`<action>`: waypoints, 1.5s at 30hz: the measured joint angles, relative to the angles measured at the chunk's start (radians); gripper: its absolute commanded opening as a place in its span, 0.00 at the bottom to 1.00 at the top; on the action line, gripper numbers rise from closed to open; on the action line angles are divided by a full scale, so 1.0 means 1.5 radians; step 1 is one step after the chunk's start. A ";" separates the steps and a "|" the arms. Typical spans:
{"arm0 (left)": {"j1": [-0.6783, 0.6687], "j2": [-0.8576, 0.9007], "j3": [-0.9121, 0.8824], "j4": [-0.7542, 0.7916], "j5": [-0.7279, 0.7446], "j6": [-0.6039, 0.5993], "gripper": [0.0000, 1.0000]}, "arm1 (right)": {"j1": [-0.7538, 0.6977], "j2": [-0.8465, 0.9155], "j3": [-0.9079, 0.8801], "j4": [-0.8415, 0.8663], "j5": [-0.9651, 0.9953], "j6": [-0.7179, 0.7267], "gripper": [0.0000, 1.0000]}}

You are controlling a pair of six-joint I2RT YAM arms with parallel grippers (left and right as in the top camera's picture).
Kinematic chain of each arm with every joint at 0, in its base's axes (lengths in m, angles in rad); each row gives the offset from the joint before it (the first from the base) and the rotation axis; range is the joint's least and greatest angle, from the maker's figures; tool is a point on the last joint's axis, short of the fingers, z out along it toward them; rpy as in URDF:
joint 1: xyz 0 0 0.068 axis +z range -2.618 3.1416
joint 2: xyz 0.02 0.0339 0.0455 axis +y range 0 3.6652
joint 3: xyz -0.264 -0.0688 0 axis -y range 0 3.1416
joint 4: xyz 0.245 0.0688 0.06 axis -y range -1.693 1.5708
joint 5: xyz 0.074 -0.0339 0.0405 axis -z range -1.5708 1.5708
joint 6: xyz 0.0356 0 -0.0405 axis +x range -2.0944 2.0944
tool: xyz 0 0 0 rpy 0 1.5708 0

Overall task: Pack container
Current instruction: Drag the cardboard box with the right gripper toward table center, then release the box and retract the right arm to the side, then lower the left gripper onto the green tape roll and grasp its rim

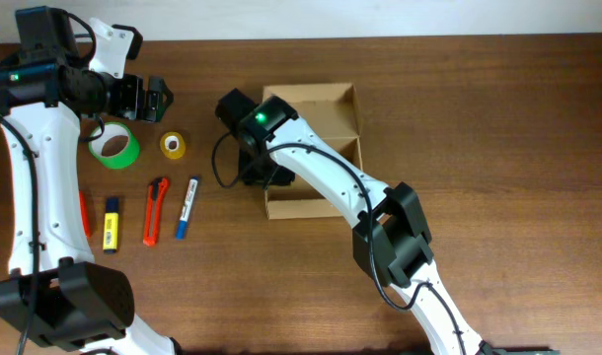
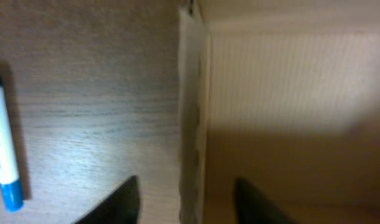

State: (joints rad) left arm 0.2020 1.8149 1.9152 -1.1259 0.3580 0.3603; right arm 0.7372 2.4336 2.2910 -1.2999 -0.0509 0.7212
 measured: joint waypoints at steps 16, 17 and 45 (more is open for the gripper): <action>0.000 0.026 0.000 0.004 0.000 0.000 0.99 | -0.045 0.005 0.205 -0.032 0.046 -0.125 0.61; 0.000 0.029 0.000 0.004 0.000 0.000 1.00 | -0.053 0.005 0.231 -0.047 0.056 -0.137 0.59; 0.048 0.023 0.000 -0.020 -0.102 -0.006 1.00 | -0.793 -0.180 0.120 -0.231 0.012 -0.289 0.62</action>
State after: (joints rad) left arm 0.2745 1.8488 1.9152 -1.1553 0.2050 0.3511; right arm -0.4519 2.1643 2.4702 -1.6459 -0.0330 0.2878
